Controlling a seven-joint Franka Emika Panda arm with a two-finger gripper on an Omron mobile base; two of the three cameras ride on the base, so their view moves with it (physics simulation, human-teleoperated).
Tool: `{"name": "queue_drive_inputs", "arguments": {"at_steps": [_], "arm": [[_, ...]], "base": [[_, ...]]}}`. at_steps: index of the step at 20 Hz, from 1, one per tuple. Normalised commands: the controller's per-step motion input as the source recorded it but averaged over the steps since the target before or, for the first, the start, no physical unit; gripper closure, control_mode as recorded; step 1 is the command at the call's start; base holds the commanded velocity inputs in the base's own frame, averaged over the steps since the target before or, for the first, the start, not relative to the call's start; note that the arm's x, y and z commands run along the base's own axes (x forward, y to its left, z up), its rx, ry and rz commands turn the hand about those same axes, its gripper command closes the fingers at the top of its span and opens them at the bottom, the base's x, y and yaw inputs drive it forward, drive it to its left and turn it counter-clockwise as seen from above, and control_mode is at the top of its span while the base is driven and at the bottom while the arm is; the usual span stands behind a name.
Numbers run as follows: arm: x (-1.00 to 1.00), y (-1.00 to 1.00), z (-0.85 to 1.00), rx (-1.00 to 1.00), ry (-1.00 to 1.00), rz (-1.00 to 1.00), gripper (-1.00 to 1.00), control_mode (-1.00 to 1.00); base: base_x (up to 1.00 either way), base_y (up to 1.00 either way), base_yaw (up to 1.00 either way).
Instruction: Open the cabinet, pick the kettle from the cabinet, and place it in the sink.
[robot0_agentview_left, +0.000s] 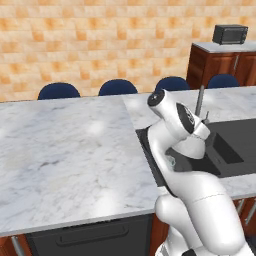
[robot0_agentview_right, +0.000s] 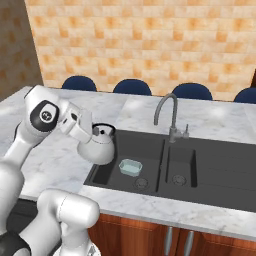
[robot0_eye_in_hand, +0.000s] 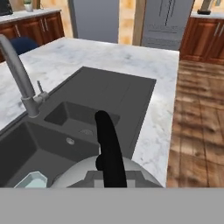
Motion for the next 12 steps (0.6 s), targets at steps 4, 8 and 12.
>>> {"name": "queue_drive_inputs", "arguments": {"at_steps": [4, 8, 12], "arm": [[0.27, -0.08, -0.26, 0.03, 0.0, -0.1, 1.0, -1.0], [0.17, -0.18, -0.32, 0.0, 0.0, -0.08, 1.0, -1.0], [0.16, -0.1, -0.3, 0.0, 0.0, -0.06, 1.0, -1.0]], "base": [[0.0, 0.0, 0.0], [0.0, 0.0, 0.0], [0.0, 0.0, 0.0]]}}
